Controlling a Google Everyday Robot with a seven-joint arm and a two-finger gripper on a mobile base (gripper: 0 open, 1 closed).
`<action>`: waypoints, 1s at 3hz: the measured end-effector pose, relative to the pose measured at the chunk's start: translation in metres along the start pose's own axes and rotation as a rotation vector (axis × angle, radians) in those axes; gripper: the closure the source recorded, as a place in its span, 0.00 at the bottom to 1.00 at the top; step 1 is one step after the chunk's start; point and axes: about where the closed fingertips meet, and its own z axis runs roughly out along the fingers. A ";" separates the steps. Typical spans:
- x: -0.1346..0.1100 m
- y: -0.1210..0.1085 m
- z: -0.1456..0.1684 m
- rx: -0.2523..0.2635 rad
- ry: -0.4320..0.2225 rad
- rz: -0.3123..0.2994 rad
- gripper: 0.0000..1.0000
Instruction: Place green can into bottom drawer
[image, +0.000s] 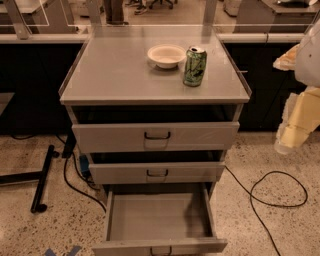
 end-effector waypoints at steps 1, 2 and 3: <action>0.000 0.000 0.000 0.000 0.000 0.000 0.00; -0.002 -0.004 -0.001 0.010 -0.025 0.022 0.00; -0.014 -0.034 -0.003 0.055 -0.092 0.092 0.00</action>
Offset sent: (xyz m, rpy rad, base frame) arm 0.0083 -0.0011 -0.0005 0.0655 -0.0074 -0.0388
